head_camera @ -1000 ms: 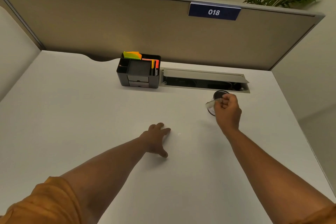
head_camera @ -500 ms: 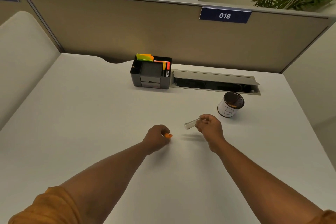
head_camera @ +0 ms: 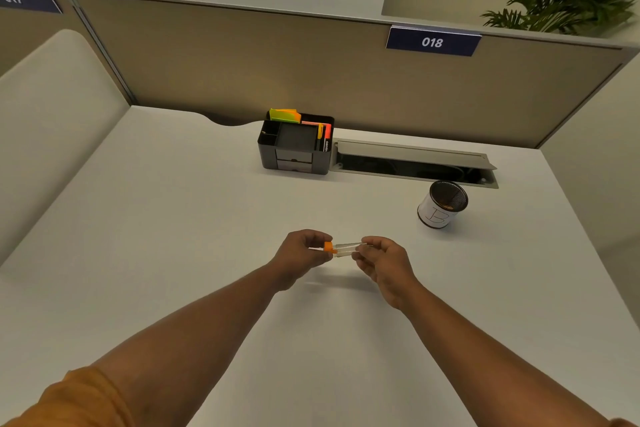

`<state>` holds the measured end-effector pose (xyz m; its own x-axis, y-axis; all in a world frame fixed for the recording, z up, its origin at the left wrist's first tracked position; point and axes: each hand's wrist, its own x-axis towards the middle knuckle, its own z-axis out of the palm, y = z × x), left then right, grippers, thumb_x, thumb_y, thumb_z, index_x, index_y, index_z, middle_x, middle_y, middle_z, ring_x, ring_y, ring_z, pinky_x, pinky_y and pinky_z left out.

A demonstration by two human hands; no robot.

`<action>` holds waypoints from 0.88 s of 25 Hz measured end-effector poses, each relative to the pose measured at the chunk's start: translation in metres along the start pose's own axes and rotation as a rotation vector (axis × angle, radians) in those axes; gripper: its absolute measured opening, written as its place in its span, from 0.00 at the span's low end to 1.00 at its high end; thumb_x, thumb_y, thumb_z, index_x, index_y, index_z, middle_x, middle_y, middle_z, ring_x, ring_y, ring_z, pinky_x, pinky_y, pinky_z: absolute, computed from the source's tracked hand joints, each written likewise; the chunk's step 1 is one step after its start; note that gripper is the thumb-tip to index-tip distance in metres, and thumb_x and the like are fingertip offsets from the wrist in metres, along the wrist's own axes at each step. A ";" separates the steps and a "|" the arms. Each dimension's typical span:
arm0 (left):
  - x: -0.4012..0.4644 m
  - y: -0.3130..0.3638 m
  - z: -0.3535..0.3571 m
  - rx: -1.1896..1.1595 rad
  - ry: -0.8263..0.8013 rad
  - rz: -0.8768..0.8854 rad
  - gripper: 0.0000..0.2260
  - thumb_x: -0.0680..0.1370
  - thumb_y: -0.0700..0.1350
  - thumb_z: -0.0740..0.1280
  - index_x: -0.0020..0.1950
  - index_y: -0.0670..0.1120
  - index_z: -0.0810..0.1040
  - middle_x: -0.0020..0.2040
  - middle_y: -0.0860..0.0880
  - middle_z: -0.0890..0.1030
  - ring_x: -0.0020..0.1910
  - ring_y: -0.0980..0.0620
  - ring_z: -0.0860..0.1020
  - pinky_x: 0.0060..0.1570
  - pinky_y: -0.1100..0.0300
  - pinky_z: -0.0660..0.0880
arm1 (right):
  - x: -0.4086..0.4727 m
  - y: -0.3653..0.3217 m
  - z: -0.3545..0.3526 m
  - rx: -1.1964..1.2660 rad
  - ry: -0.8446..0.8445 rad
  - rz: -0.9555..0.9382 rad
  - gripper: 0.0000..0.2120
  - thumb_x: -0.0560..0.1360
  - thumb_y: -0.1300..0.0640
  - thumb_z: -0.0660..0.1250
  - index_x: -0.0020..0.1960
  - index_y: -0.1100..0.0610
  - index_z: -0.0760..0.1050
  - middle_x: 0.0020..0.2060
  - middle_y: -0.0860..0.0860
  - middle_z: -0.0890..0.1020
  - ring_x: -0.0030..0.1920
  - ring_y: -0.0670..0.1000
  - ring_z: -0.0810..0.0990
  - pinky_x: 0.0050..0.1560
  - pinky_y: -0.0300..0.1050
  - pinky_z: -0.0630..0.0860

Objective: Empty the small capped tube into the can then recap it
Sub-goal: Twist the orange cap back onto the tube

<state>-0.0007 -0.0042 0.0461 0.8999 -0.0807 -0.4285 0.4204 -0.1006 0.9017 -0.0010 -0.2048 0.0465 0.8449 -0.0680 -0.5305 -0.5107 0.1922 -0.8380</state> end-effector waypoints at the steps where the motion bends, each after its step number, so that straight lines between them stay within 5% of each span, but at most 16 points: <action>1: -0.001 0.000 0.000 -0.025 -0.012 0.001 0.14 0.74 0.31 0.73 0.58 0.41 0.82 0.56 0.40 0.84 0.49 0.47 0.82 0.54 0.55 0.81 | -0.002 0.001 0.001 0.021 -0.011 0.011 0.08 0.77 0.67 0.68 0.55 0.62 0.78 0.49 0.61 0.84 0.48 0.58 0.85 0.54 0.50 0.82; 8: -0.001 -0.003 -0.008 -0.258 -0.089 -0.075 0.11 0.76 0.33 0.72 0.59 0.40 0.82 0.51 0.42 0.84 0.47 0.48 0.83 0.51 0.60 0.82 | -0.006 0.006 0.005 0.084 -0.075 0.018 0.10 0.76 0.72 0.67 0.55 0.63 0.77 0.49 0.60 0.84 0.51 0.57 0.85 0.54 0.48 0.82; 16: -0.002 -0.007 -0.012 -0.316 -0.111 -0.135 0.07 0.77 0.39 0.73 0.54 0.40 0.84 0.50 0.41 0.85 0.48 0.46 0.85 0.49 0.60 0.82 | -0.009 0.014 0.000 -0.133 -0.145 -0.081 0.13 0.72 0.73 0.69 0.48 0.57 0.83 0.52 0.56 0.85 0.52 0.56 0.84 0.59 0.53 0.80; 22: -0.005 -0.010 -0.011 -0.303 -0.094 -0.151 0.11 0.79 0.43 0.71 0.56 0.36 0.83 0.47 0.41 0.85 0.45 0.47 0.84 0.47 0.61 0.82 | -0.012 0.012 -0.002 -0.268 -0.140 -0.191 0.15 0.71 0.73 0.70 0.49 0.56 0.83 0.49 0.51 0.87 0.48 0.48 0.85 0.48 0.39 0.79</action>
<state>-0.0082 0.0080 0.0403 0.8162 -0.1798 -0.5490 0.5760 0.1794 0.7975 -0.0181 -0.2034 0.0424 0.9335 0.0607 -0.3535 -0.3488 -0.0761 -0.9341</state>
